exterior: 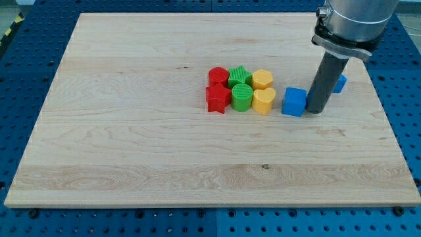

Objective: Push the blue triangle into yellow blocks

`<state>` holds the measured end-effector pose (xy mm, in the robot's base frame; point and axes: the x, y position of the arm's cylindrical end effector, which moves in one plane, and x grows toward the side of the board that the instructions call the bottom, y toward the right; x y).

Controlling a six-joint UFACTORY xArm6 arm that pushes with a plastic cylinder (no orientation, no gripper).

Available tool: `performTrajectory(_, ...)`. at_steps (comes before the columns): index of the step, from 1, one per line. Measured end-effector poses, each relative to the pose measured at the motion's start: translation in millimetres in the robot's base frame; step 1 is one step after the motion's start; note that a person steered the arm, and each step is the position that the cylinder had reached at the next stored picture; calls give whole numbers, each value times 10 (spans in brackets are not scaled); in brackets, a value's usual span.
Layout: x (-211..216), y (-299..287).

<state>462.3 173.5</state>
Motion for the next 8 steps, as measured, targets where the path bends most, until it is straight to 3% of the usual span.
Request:
performTrajectory(2,-168,-45)
performTrajectory(3,-332,200)
performTrajectory(5,-55,591)
performTrajectory(8,-55,695)
